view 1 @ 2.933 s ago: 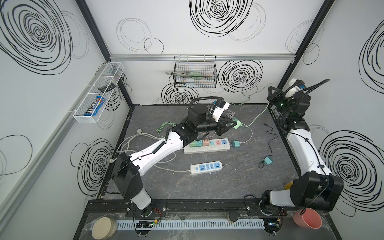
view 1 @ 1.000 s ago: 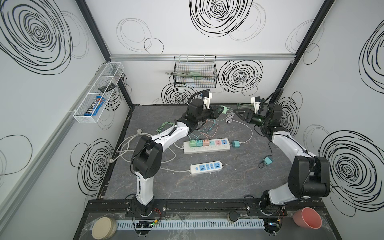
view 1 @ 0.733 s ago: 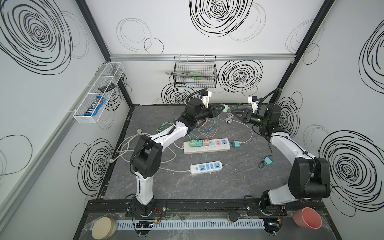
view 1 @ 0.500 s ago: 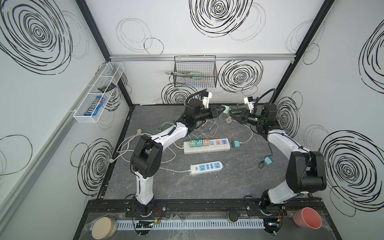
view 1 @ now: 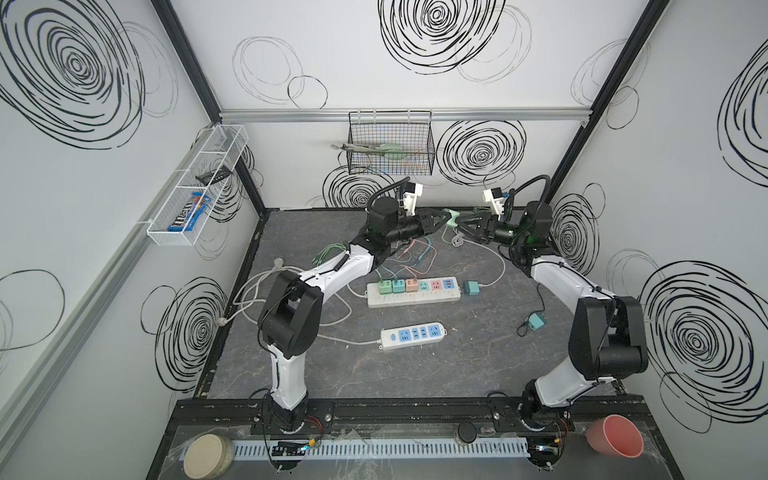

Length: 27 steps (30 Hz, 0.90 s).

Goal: Insert the plug
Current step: 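Release the green cable and bring the right gripper to the held green charger, then close the right gripper on the green charger while left gripper opens and withdraws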

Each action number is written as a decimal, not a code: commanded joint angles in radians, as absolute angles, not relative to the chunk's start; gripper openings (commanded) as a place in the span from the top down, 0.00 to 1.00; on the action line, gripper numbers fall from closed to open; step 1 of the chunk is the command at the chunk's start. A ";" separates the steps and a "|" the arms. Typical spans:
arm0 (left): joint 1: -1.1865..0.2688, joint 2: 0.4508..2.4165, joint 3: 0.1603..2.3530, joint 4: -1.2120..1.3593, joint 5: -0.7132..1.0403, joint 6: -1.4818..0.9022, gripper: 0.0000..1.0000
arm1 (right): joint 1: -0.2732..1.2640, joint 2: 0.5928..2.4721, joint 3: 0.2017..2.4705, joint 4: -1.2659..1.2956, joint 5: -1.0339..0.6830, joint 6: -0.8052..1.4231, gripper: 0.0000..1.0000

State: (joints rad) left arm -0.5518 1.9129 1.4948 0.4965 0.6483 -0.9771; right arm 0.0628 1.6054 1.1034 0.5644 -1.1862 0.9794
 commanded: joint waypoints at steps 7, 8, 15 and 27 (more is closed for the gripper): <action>-0.548 1.878 1.471 0.656 0.706 -1.057 1.00 | 0.084 1.621 1.140 0.758 -1.205 1.125 0.47; -0.548 1.878 1.469 0.661 0.708 -1.061 1.00 | 0.086 1.621 1.140 0.771 -1.199 1.135 0.48; -0.549 1.888 1.460 0.690 0.719 -1.085 1.00 | 0.105 1.623 1.161 0.793 -1.200 1.145 0.65; -0.509 1.838 1.404 0.633 0.692 -0.999 0.48 | 0.105 1.595 1.155 0.563 -1.130 0.881 1.00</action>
State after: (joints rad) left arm -0.5343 1.8996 1.4292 0.6422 0.7036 -1.0515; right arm 0.1001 1.6188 1.1278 0.6403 -1.1694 1.0122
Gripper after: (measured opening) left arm 0.499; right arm 0.287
